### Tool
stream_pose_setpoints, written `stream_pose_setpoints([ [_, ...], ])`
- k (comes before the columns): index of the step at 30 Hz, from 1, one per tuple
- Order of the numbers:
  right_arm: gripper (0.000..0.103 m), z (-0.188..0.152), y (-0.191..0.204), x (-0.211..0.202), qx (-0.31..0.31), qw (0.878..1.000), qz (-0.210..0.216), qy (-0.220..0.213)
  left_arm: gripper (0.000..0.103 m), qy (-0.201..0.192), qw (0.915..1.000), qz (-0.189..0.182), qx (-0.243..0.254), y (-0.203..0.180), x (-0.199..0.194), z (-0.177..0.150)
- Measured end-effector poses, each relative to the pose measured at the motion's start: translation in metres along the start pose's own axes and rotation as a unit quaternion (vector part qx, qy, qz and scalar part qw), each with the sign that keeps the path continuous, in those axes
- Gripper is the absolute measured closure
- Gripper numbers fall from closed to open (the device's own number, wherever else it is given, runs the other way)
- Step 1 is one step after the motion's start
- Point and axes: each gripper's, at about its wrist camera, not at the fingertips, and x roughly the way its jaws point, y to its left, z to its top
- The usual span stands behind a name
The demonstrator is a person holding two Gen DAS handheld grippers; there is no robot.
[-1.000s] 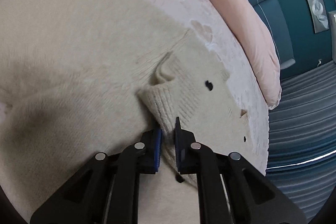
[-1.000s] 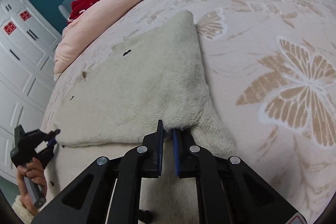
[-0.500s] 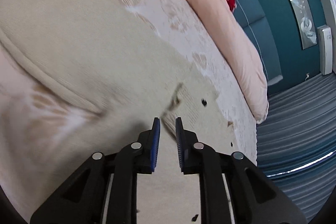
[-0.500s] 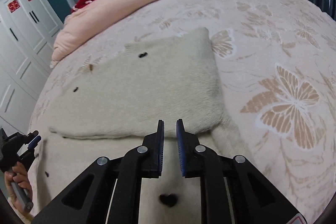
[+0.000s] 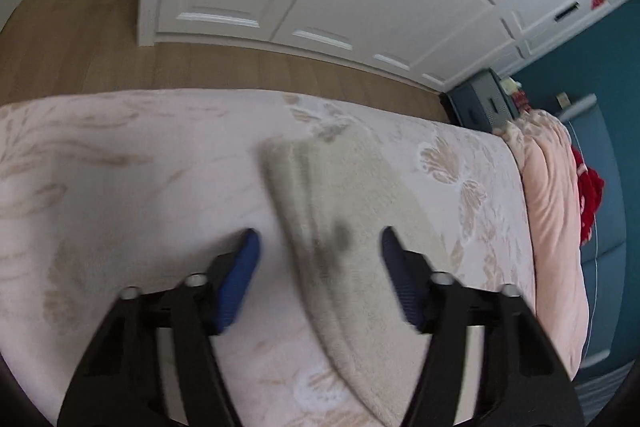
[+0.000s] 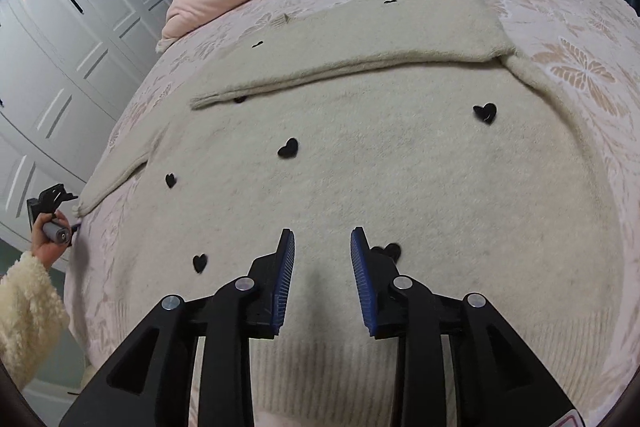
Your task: Fold small clothes
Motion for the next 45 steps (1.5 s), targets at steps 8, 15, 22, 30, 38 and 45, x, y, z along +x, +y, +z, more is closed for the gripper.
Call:
stream_pose_setpoints([
  [8, 0.065, 0.009, 0.009, -0.014, 0.008, 1.0, 0.015, -0.021, 0.094, 0.021, 0.9569, -0.214, 0.195, -0.189, -0.089, -0.108],
  [15, 0.058, 0.026, -0.014, -0.026, 0.031, 0.998, 0.022, -0.048, 0.064, 0.175, 0.8729, -0.289, 0.351, -0.297, -0.116, -0.337],
  [22, 0.045, 0.061, -0.049, -0.025, 0.04, 0.997, 0.026, -0.056, 0.036, 0.281, 0.8913, -0.203, 0.292, -0.2, -0.063, -0.414],
  [30, 0.042, 0.155, -0.045, 0.052, 0.062, 0.994, 0.086, -0.037, 0.036, 0.22, 0.9487, -0.156, 0.165, -0.131, -0.036, -0.31],
  [38, 0.067, 0.187, -0.008, 0.137, 0.079, 0.995, 0.055, 0.008, 0.042, 0.204, 0.9648, -0.156, 0.057, -0.124, -0.002, -0.264],
  [45, 0.096, 0.227, 0.037, 0.044, -0.008, 0.984, 0.138, -0.114, 0.086, 0.197, 0.9623, -0.172, 0.075, -0.15, 0.003, -0.26],
])
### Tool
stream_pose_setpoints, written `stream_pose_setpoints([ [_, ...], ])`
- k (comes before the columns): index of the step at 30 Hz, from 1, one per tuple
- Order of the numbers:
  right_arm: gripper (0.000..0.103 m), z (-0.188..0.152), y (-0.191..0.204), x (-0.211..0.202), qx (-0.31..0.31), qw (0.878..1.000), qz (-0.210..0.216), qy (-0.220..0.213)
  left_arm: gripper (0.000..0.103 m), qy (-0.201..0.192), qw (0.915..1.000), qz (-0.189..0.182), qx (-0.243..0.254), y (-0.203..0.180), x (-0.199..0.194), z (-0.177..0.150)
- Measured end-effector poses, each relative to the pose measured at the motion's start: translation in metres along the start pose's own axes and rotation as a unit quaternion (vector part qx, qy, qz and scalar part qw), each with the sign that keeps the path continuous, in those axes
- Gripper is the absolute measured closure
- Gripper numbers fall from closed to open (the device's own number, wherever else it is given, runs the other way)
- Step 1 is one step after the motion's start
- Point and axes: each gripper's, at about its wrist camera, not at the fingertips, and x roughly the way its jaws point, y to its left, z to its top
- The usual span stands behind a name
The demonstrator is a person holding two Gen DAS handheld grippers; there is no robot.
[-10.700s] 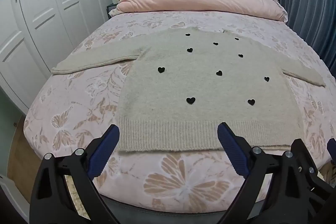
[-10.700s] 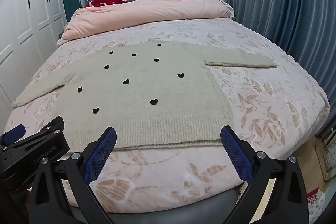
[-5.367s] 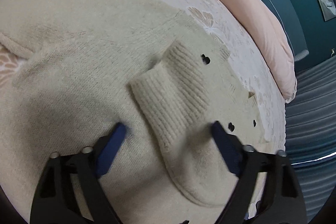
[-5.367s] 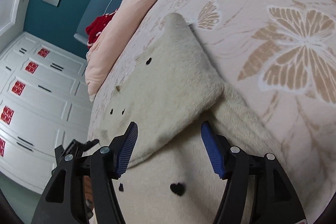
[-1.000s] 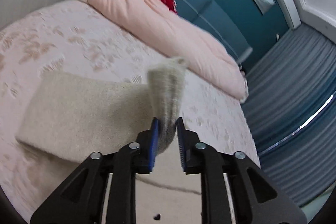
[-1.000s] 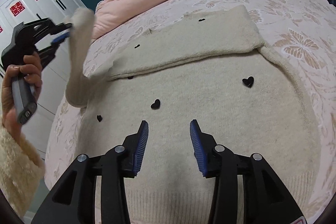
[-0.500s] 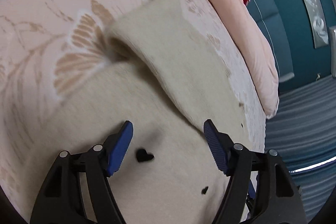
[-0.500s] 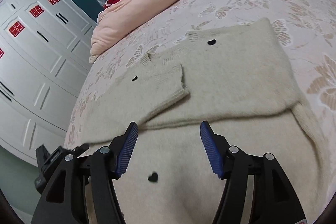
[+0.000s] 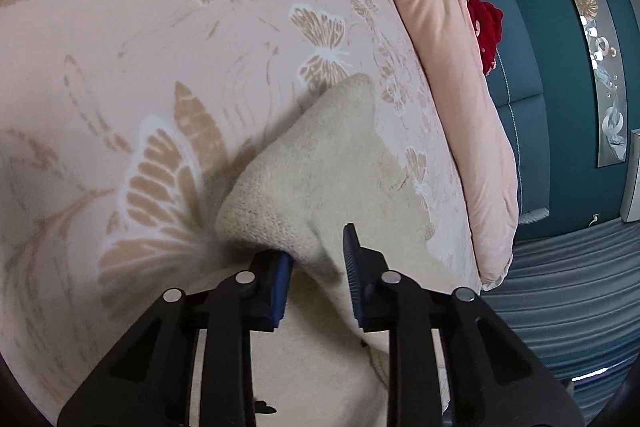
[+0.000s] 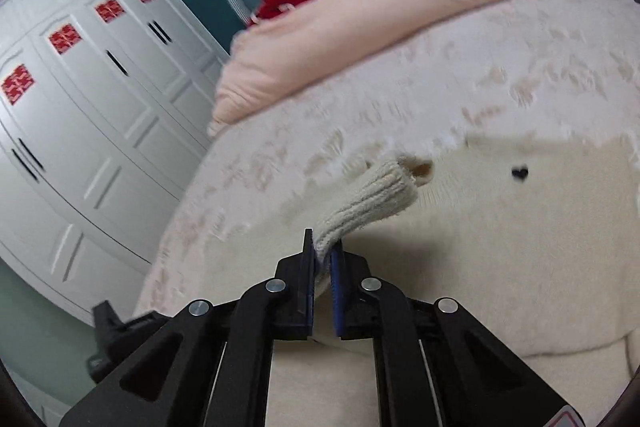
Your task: Fold small clothes
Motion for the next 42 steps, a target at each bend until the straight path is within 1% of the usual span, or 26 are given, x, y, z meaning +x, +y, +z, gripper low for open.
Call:
stream_pose_setpoints([
  [2, 0.096, 0.016, -0.004, -0.033, -0.005, 0.999, 0.002, -0.04, 0.086, 0.007, 1.0, -0.002, 0.002, -0.004, 0.007, -0.002],
  [4, 0.096, 0.02, -0.029, -0.05, -0.003, 0.998, -0.035, -0.055, 0.086, 0.023, 0.9994, 0.018, 0.016, -0.008, 0.021, -0.009],
  [6, 0.096, 0.008, -0.076, -0.047, 0.018, 0.994, -0.102, -0.035, 0.087, 0.038, 0.9982, 0.042, 0.022, -0.008, 0.035, -0.021],
  [8, 0.096, -0.012, -0.135, -0.036, 0.075, 0.986, -0.149, 0.006, 0.088, 0.036, 0.9976, 0.05, 0.034, -0.009, 0.04, -0.033],
  [9, 0.097, -0.022, -0.16, -0.033, 0.11, 0.982, -0.154, 0.019, 0.088, 0.029, 0.9971, 0.054, 0.045, -0.012, 0.04, -0.037],
  [11, 0.097, -0.036, -0.182, -0.04, 0.15, 0.979, -0.134, 0.012, 0.087, 0.02, 0.9956, 0.062, 0.068, -0.016, 0.04, -0.046],
  [14, 0.097, -0.044, -0.181, -0.043, 0.137, 0.982, -0.129, 0.0, 0.086, 0.007, 0.992, 0.071, 0.104, -0.017, 0.042, -0.054],
  [16, 0.097, -0.052, -0.186, -0.034, 0.13, 0.981, -0.142, 0.017, 0.086, -0.003, 0.9894, 0.07, 0.127, -0.018, 0.043, -0.058],
  [18, 0.098, -0.061, -0.201, -0.023, 0.139, 0.979, -0.144, 0.04, 0.086, -0.012, 0.986, 0.069, 0.151, -0.017, 0.044, -0.061],
  [20, 0.096, -0.062, -0.204, -0.033, 0.158, 0.978, -0.131, 0.028, 0.085, -0.024, 0.982, 0.066, 0.175, -0.017, 0.043, -0.065],
  [21, 0.093, -0.062, -0.201, -0.041, 0.166, 0.976, -0.141, 0.018, 0.085, -0.031, 0.9788, 0.063, 0.192, -0.017, 0.042, -0.068],
  [22, 0.091, -0.062, -0.194, -0.053, 0.165, 0.972, -0.166, 0.001, 0.085, -0.039, 0.9748, 0.06, 0.211, -0.017, 0.042, -0.071],
  [23, 0.083, -0.062, -0.186, -0.066, 0.157, 0.968, -0.193, -0.021, 0.085, -0.046, 0.9719, 0.055, 0.224, -0.015, 0.041, -0.074],
  [24, 0.083, -0.061, -0.175, -0.077, 0.143, 0.966, -0.209, -0.046, 0.085, -0.051, 0.9729, 0.046, 0.221, -0.012, 0.04, -0.075],
  [25, 0.083, -0.059, -0.162, -0.082, 0.129, 0.97, -0.197, -0.058, 0.085, -0.051, 0.9751, 0.038, 0.213, -0.01, 0.04, -0.073],
  [26, 0.083, -0.056, -0.148, -0.078, 0.113, 0.978, -0.168, -0.051, 0.085, -0.052, 0.9764, 0.032, 0.207, -0.008, 0.039, -0.072],
  [28, 0.084, -0.049, -0.104, -0.043, 0.053, 0.994, -0.097, 0.009, 0.085, -0.059, 0.9754, 0.03, 0.21, -0.007, 0.038, -0.075],
  [29, 0.084, -0.048, -0.078, -0.022, 0.016, 0.997, -0.062, 0.038, 0.085, -0.061, 0.9748, 0.03, 0.213, -0.008, 0.038, -0.075],
  [31, 0.085, -0.045, -0.025, 0.029, -0.053, 0.993, -0.002, 0.101, 0.085, -0.063, 0.9749, 0.027, 0.212, -0.006, 0.038, -0.076],
  [33, 0.085, -0.048, 0.02, 0.083, -0.099, 0.984, 0.028, 0.146, 0.085, -0.065, 0.9749, 0.023, 0.212, -0.005, 0.038, -0.076],
  [35, 0.085, -0.053, 0.056, 0.139, -0.133, 0.973, 0.03, 0.188, 0.085, -0.067, 0.975, 0.018, 0.211, -0.003, 0.037, -0.077],
  [38, 0.088, -0.066, 0.083, 0.218, -0.142, 0.954, 0.016, 0.264, 0.085, -0.071, 0.9744, 0.013, 0.213, 0.0, 0.037, -0.08],
  [39, 0.096, -0.069, 0.088, 0.238, -0.153, 0.95, -0.001, 0.272, 0.085, -0.073, 0.9743, 0.012, 0.213, 0.001, 0.037, -0.08],
  [40, 0.097, -0.069, 0.092, 0.249, -0.164, 0.951, -0.012, 0.263, 0.085, -0.074, 0.974, 0.011, 0.214, 0.002, 0.038, -0.081],
  [41, 0.102, -0.064, 0.092, 0.258, -0.16, 0.953, -0.017, 0.257, 0.085, -0.077, 0.9734, 0.01, 0.215, 0.002, 0.038, -0.082],
  [42, 0.103, -0.058, 0.089, 0.265, -0.142, 0.956, -0.018, 0.255, 0.085, -0.079, 0.9729, 0.01, 0.217, 0.002, 0.038, -0.082],
])
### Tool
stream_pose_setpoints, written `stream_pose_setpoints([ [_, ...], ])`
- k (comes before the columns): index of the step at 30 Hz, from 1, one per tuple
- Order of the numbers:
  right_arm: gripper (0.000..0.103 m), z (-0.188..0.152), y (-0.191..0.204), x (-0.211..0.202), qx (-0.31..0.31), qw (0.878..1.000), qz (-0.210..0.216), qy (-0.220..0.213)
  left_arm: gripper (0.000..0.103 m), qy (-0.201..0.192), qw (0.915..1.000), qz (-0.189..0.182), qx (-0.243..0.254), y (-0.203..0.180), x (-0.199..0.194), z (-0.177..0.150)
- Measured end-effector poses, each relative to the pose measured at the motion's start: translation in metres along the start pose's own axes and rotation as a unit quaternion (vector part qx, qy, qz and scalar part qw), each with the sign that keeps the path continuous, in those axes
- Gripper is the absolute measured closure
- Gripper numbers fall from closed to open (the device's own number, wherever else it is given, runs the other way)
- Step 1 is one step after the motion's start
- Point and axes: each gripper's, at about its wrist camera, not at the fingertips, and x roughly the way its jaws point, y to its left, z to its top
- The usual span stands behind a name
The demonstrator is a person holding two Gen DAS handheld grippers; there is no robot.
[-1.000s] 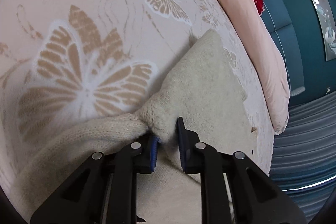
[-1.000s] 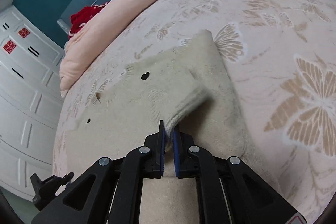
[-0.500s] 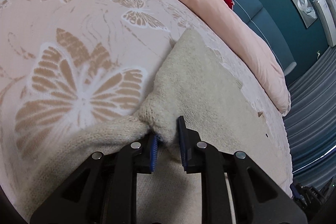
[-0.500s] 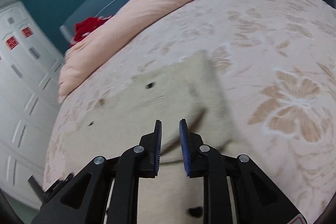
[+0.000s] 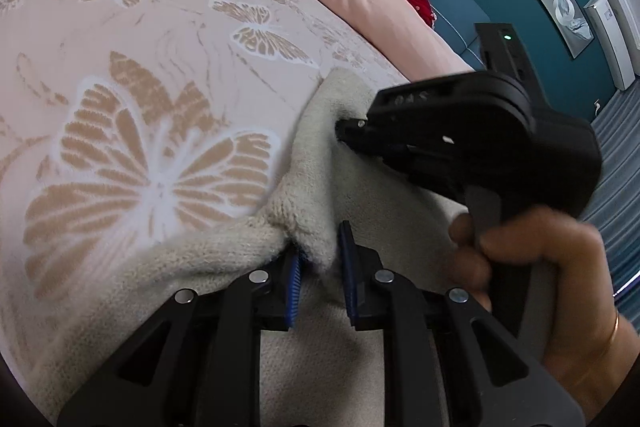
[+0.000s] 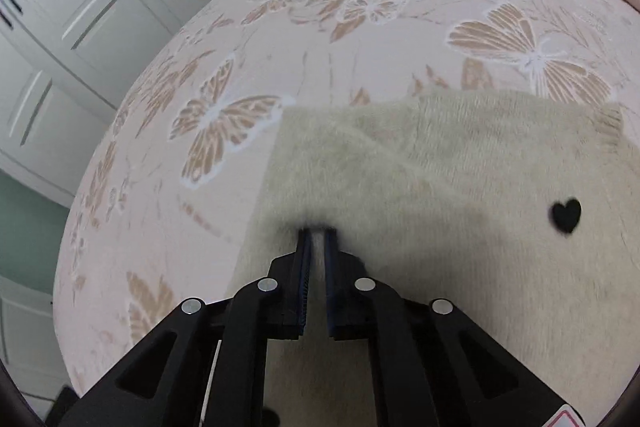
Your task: Fold small clothes
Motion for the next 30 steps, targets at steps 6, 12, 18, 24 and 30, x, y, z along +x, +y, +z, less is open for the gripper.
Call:
stream_pose_setpoints([
  [6, 0.101, -0.028, -0.036, -0.08, 0.087, 0.987, 0.058, -0.12, 0.085, -0.005, 1.0, -0.005, 0.002, 0.001, -0.002, -0.002],
  [12, 0.096, -0.153, -0.165, -0.201, 0.171, 0.961, -0.101, -0.19, 0.085, -0.005, 1.0, 0.001, 0.007, -0.003, -0.003, -0.004],
  [18, 0.092, -0.218, -0.246, -0.261, 0.266, 0.934, -0.14, -0.193, 0.085, -0.001, 0.9996, 0.022, 0.02, -0.011, -0.001, -0.002],
  [24, 0.091, -0.224, -0.246, -0.224, 0.232, 0.954, -0.151, -0.112, 0.085, 0.018, 0.9986, 0.04, 0.028, -0.016, 0.0, 0.006],
  [30, 0.071, -0.264, -0.214, -0.292, 0.243, 0.943, -0.148, -0.171, 0.073, 0.047, 0.991, 0.074, 0.101, -0.022, -0.041, 0.02],
])
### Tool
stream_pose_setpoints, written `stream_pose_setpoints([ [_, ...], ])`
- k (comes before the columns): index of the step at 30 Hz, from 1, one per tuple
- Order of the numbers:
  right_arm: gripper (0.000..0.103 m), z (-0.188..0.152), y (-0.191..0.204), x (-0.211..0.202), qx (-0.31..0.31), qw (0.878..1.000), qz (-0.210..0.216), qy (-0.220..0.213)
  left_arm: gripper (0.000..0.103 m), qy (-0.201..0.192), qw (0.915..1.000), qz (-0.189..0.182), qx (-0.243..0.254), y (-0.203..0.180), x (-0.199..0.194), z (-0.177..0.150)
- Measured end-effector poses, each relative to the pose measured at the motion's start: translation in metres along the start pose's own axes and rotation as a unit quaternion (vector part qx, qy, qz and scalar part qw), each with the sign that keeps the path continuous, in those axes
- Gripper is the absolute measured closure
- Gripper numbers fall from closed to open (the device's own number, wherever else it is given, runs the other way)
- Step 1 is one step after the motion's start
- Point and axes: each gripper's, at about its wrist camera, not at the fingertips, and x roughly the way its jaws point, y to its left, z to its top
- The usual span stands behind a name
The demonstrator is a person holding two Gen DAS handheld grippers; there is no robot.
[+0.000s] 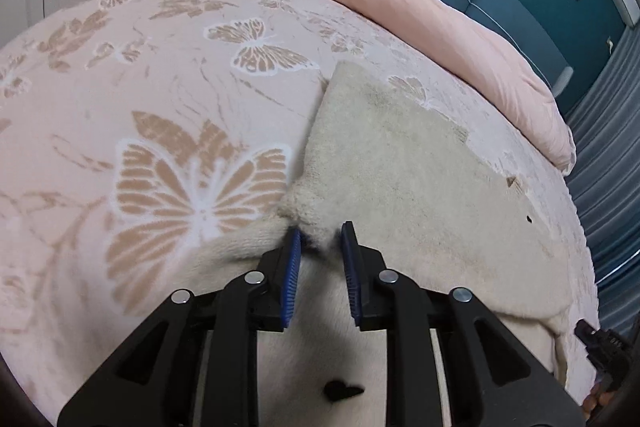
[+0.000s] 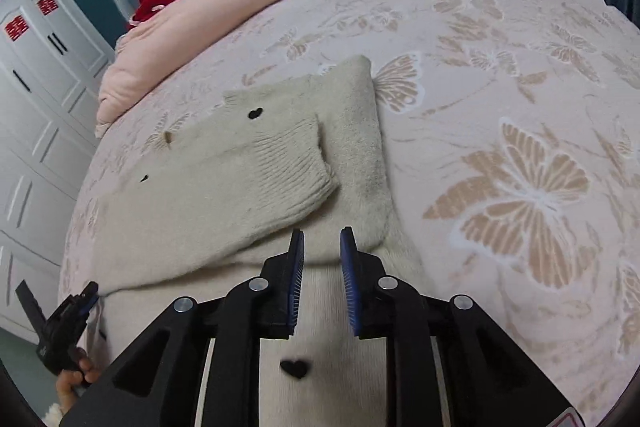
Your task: Fold small clothes
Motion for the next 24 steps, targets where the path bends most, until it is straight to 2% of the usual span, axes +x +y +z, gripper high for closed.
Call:
stream_pose_setpoints([
  [1, 0.061, -0.013, -0.002, -0.017, -0.01, 1.0, -0.012, -0.002, 0.063, -0.004, 0.9999, 0.008, 0.012, 0.004, -0.016, -0.003],
  [2, 0.044, -0.029, -0.006, -0.034, -0.016, 1.0, -0.025, -0.004, 0.037, -0.001, 0.9998, 0.013, 0.015, 0.011, -0.032, -0.007],
  [3, 0.039, -0.049, -0.012, -0.051, -0.019, 0.999, -0.036, -0.004, 0.02, 0.008, 0.9998, 0.017, 0.009, 0.022, -0.048, -0.013],
  [5, 0.037, -0.092, -0.03, -0.078, -0.008, 0.999, -0.043, 0.008, 0.018, 0.033, 0.9994, 0.004, -0.002, 0.043, -0.077, -0.029],
  [7, 0.036, -0.137, -0.052, -0.097, 0.029, 0.998, -0.035, 0.041, 0.016, 0.079, 0.9967, -0.004, -0.019, 0.065, -0.098, -0.052],
  [10, 0.036, -0.192, -0.073, -0.11, 0.1, 0.991, 0.013, 0.085, 0.014, 0.138, 0.987, -0.028, -0.077, 0.094, -0.119, -0.095],
  [12, 0.033, -0.216, -0.074, -0.113, 0.131, 0.986, 0.047, 0.092, 0.011, 0.122, 0.9876, -0.042, -0.09, 0.097, -0.135, -0.114],
  [14, 0.026, -0.225, -0.065, -0.115, 0.13, 0.987, 0.056, 0.08, 0.008, 0.124, 0.9878, -0.046, -0.082, 0.087, -0.139, -0.126],
  [16, 0.024, -0.226, -0.052, -0.109, 0.127, 0.986, 0.081, 0.075, 0.007, 0.137, 0.9844, -0.059, -0.093, 0.075, -0.133, -0.133],
  [19, 0.024, -0.218, -0.037, -0.091, 0.133, 0.984, 0.097, 0.071, 0.006, 0.139, 0.9876, -0.026, -0.068, 0.056, -0.123, -0.13],
  [20, 0.024, -0.213, -0.034, -0.087, 0.137, 0.984, 0.096, 0.066, 0.012, 0.14, 0.9874, -0.024, -0.071, 0.054, -0.121, -0.127],
  [21, 0.03, -0.208, -0.031, -0.083, 0.141, 0.983, 0.098, 0.061, 0.049, 0.134, 0.9878, -0.027, -0.074, 0.052, -0.12, -0.123],
  [22, 0.039, -0.204, -0.029, -0.079, 0.147, 0.983, 0.097, 0.058, 0.065, 0.146, 0.9853, -0.041, -0.079, 0.052, -0.116, -0.119],
  [23, 0.079, -0.198, -0.027, -0.075, 0.15, 0.981, 0.1, 0.064, 0.093, 0.172, 0.9793, -0.057, -0.091, 0.053, -0.109, -0.115],
  [24, 0.094, -0.194, -0.025, -0.071, 0.154, 0.98, 0.103, 0.077, 0.093, 0.181, 0.9751, -0.064, -0.111, 0.056, -0.107, -0.112],
])
